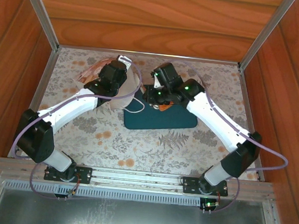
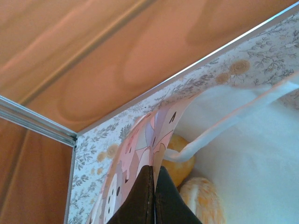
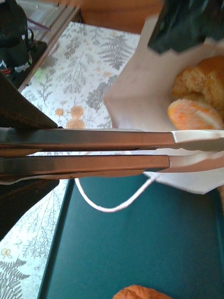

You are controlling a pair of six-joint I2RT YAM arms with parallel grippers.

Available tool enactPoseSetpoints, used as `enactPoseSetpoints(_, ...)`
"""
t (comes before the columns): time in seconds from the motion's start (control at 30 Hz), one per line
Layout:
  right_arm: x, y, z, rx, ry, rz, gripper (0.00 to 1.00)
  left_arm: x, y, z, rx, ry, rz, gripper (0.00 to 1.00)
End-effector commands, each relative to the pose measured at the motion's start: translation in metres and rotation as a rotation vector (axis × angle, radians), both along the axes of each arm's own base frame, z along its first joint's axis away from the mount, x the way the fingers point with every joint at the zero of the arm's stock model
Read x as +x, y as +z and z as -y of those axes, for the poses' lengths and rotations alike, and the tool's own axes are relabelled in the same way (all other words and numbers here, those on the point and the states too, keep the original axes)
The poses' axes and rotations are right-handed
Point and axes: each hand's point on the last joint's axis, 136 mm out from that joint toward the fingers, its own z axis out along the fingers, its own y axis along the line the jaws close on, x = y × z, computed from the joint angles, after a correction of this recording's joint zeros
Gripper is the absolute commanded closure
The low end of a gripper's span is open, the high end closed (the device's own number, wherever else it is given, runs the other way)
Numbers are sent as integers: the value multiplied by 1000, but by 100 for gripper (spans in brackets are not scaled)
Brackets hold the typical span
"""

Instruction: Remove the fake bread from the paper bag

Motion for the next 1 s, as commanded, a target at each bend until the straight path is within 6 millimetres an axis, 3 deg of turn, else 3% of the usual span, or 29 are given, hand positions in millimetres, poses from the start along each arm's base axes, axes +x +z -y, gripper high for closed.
enactPoseSetpoints(0.0,2,8,-6,35,3,30,100,4,5,-2,-27,18,3,100)
enactPoseSetpoints(0.17,-4,7,-24,71,56,7,98,3,5,-2,-32,13,4,100)
enactPoseSetpoints(0.37,-8,-8,-49,95,118,-53,88,1,7,0,-47,2,9,100)
enactPoseSetpoints(0.4,-6,-25,-55,76,123,-88,85,0,8,-1,-49,1,12,100)
enactPoseSetpoints(0.67,1,-55,-86,96,164,-190,66,-1,11,1,-65,-10,24,100)
enactPoseSetpoints(0.97,17,-73,-93,138,127,-257,50,-5,11,0,-78,-25,33,100)
